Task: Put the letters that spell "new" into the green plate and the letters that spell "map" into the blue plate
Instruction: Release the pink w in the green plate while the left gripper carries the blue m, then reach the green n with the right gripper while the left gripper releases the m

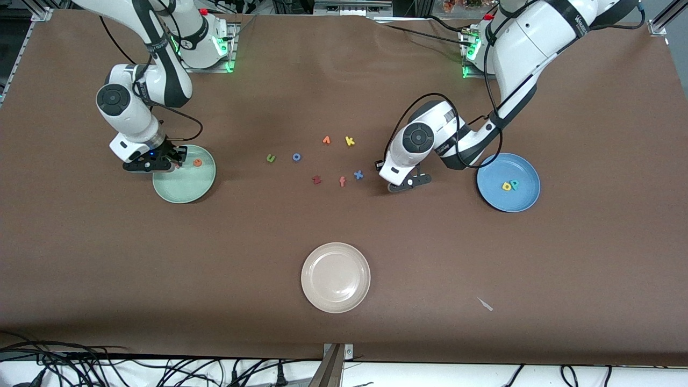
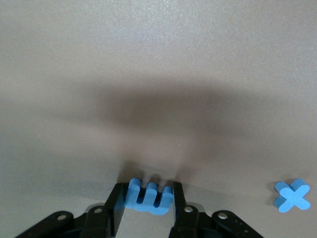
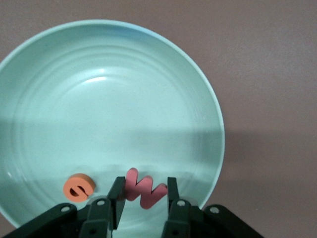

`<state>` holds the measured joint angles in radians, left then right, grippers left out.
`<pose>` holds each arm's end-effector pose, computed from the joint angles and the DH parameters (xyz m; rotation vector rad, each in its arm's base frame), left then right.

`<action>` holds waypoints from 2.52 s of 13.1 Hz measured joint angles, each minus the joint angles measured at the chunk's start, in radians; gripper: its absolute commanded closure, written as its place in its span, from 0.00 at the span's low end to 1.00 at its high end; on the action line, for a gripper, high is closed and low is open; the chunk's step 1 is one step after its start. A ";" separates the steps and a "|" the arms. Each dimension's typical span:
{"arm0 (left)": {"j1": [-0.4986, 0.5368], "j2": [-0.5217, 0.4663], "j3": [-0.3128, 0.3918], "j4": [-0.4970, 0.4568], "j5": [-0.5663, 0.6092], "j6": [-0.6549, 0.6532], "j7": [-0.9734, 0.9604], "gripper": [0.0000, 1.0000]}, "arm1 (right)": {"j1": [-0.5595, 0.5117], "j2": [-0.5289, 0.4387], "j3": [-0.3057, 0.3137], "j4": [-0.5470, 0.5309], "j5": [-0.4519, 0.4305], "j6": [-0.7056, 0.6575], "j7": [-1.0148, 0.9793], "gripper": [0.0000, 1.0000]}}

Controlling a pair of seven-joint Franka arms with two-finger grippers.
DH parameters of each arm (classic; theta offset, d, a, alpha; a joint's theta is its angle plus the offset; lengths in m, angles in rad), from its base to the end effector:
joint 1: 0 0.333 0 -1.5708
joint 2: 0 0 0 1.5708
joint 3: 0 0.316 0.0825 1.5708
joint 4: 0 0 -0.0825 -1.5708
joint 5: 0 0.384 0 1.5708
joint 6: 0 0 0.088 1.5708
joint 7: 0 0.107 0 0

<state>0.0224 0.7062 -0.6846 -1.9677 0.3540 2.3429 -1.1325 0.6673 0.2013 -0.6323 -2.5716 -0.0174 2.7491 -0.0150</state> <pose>0.4734 -0.3585 0.1691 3.0655 0.4446 -0.3708 0.4502 0.0058 0.2065 3.0143 0.1155 0.0230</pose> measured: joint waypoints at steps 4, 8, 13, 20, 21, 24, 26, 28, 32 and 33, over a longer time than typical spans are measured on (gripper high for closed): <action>0.001 0.000 -0.001 0.000 0.000 -0.001 -0.001 0.67 | 0.000 0.015 0.000 -0.001 0.000 0.016 -0.001 0.32; 0.061 -0.030 -0.030 0.021 0.000 -0.108 0.001 0.67 | 0.000 0.015 -0.001 -0.001 0.000 0.021 -0.001 0.29; 0.452 -0.078 -0.306 0.029 0.000 -0.352 0.150 0.66 | -0.001 0.015 -0.001 -0.001 0.000 0.024 -0.001 0.25; 0.766 -0.077 -0.353 0.034 0.084 -0.552 0.498 0.66 | -0.001 0.006 -0.001 0.008 0.000 0.032 -0.001 0.10; 0.769 -0.068 -0.335 0.025 0.116 -0.553 0.514 0.66 | -0.001 0.000 -0.001 0.009 0.000 0.032 -0.001 0.09; 0.768 -0.019 -0.271 0.008 0.181 -0.526 0.547 0.64 | -0.001 -0.019 -0.001 0.019 0.000 0.032 -0.001 0.02; 0.767 0.018 -0.234 -0.004 0.189 -0.465 0.557 0.41 | 0.000 -0.026 -0.001 0.027 0.000 0.032 -0.001 0.02; 0.766 0.035 -0.228 -0.005 0.191 -0.447 0.559 0.00 | 0.000 -0.034 0.000 0.034 0.000 0.027 -0.001 0.02; 0.764 0.018 -0.267 0.055 0.191 -0.441 0.557 0.00 | 0.000 -0.070 0.002 0.100 0.001 -0.135 -0.001 0.02; 0.763 0.008 -0.294 0.088 0.191 -0.454 0.554 0.00 | 0.000 -0.084 0.003 0.133 0.002 -0.210 0.003 0.02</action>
<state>0.7853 0.7144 -0.9781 -1.8802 0.5446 1.8892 -0.5782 0.6677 0.1176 -0.6293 -2.4383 -0.0156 2.5392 -0.0125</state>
